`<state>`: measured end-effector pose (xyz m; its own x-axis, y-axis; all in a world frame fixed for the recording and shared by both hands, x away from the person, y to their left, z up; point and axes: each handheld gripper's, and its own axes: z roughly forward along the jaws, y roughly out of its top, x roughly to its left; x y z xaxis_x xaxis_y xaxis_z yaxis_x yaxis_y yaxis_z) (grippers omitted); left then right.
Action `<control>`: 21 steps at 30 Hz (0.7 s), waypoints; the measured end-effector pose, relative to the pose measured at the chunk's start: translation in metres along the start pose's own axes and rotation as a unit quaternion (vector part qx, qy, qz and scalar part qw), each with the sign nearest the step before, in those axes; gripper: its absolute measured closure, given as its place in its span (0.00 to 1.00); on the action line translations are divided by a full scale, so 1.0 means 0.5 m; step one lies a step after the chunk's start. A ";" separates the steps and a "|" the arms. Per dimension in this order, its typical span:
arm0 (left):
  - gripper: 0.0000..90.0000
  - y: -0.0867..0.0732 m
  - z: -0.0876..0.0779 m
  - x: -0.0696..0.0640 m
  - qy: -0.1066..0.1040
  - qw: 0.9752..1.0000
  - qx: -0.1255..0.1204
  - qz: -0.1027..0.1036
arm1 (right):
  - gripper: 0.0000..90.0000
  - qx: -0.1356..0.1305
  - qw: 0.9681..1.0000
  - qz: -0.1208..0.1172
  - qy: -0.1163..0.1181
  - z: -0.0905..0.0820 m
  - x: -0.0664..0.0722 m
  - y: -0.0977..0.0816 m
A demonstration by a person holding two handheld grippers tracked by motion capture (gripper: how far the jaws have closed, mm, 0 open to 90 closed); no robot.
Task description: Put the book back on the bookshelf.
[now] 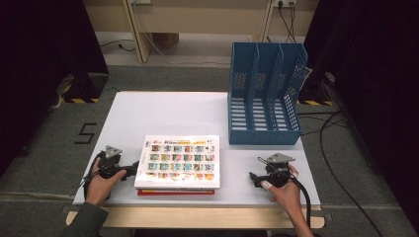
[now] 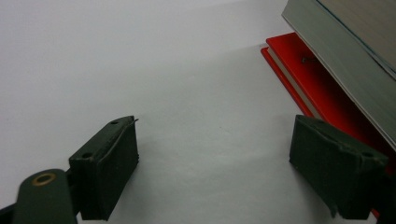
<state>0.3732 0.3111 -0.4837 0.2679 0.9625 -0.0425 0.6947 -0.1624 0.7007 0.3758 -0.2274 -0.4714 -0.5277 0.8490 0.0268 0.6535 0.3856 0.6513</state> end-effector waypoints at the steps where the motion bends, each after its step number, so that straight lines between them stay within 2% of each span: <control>1: 0.16 0.000 0.000 0.000 0.000 1.000 -0.001 0.000 | 0.09 0.000 1.000 0.002 -0.001 -0.001 0.001 0.000; 3: 0.17 0.000 -0.001 0.000 -0.001 1.000 -0.001 -0.001 | 0.11 -0.001 1.000 0.002 0.000 -0.001 0.001 0.000; 5: 0.17 -0.001 -0.002 0.002 -0.003 1.000 -0.003 -0.005 | 0.23 -0.006 1.000 0.005 -0.004 -0.008 0.001 0.002; 7: 0.18 -0.001 -0.004 0.003 0.000 1.000 -0.001 -0.007 | 0.19 -0.019 1.000 0.006 -0.005 -0.017 0.002 0.004; 10: 0.18 0.000 -0.009 0.003 -0.004 1.000 -0.004 -0.014 | 0.19 -0.032 0.999 0.000 0.002 -0.023 0.006 0.006; 12: 0.18 0.002 -0.015 0.001 -0.008 1.000 -0.009 -0.013 | 0.19 -0.051 0.999 0.000 0.010 -0.033 0.019 0.011; 14: 0.18 0.003 -0.024 -0.001 -0.009 1.000 -0.014 -0.015 | 0.19 -0.056 0.998 0.002 0.016 -0.036 0.024 0.012; 17: 0.18 0.004 -0.042 -0.008 -0.022 0.999 -0.024 -0.030 | 0.19 -0.080 0.996 -0.001 0.046 -0.046 0.050 0.021; 19: 0.18 0.005 -0.043 -0.011 -0.024 0.999 -0.023 -0.025 | 0.20 -0.085 0.995 -0.005 0.055 -0.049 0.063 0.026; 20: 0.18 0.006 -0.045 -0.017 -0.025 0.999 -0.017 -0.015 | 0.20 -0.085 0.995 -0.005 0.055 -0.049 0.063 0.026; 21: 0.17 0.009 -0.046 -0.023 -0.031 0.999 -0.011 -0.002 | 0.20 -0.093 0.993 -0.008 0.068 -0.053 0.081 0.034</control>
<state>0.3579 0.3042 -0.4639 0.3067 0.9477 -0.0888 0.6812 -0.1534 0.7159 0.3512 -0.1960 -0.4393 -0.6132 0.7823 0.1095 0.5396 0.3136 0.7814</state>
